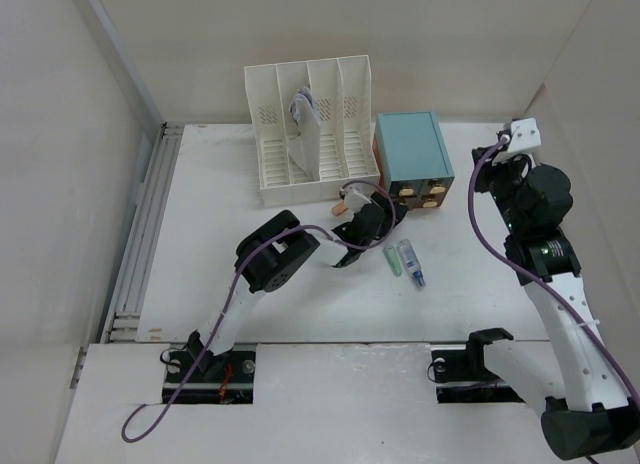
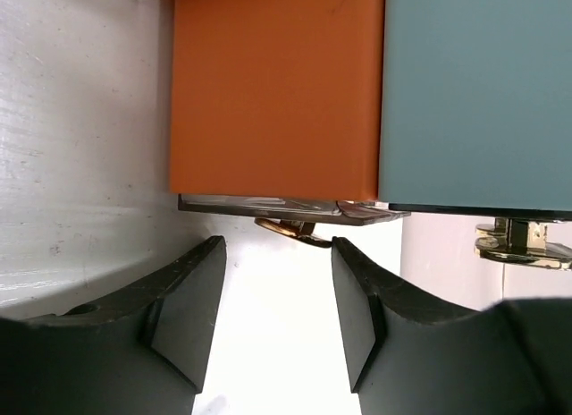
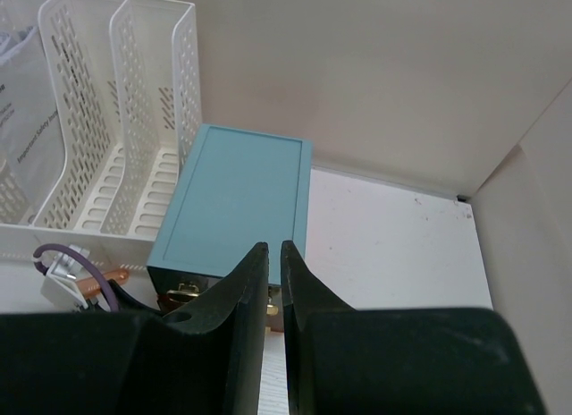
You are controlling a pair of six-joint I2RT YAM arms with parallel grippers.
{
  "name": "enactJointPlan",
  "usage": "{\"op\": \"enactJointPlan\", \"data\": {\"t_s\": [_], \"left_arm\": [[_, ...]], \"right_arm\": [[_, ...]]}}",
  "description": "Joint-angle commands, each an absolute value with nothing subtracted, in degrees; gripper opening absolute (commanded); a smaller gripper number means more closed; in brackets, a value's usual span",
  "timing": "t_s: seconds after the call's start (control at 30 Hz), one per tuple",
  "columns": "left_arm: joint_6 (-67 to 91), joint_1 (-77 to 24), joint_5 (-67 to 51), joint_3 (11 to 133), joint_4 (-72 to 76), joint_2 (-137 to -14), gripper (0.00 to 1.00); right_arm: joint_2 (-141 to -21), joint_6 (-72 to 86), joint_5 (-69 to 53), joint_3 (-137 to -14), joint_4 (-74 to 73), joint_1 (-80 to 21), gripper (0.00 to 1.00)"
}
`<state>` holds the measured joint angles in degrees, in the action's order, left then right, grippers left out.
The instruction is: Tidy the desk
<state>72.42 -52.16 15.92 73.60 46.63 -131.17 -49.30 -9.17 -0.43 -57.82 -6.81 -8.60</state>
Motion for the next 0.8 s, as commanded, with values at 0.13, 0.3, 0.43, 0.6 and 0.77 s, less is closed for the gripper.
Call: {"op": "enactJointPlan", "data": {"t_s": [0.13,0.3,0.43,0.6,0.77], "left_arm": [[71.2,-51.6,18.9,75.4,44.6,-130.1,0.47],[70.7,-50.5,19.9,77.4,45.2,-130.6,0.37],[70.0,-50.5,20.6,77.4,47.8,-131.1,0.36],[70.0,-50.5,19.8,78.0,50.2,-131.7,0.24],[69.5,-50.5,17.8,76.3,52.7,-132.3,0.16]], "right_arm": [[-48.3,-8.3,-1.0,-57.7,-3.6,-8.3,0.16],[-48.3,-8.3,-1.6,-57.7,-3.6,-8.3,0.16],[-48.3,-8.3,-1.6,-57.7,-3.6,-8.3,0.16],[-48.3,-8.3,-1.6,-57.1,-3.6,-8.3,0.16],[-47.7,-8.3,-1.6,-57.1,-3.6,-8.3,0.16]]}}
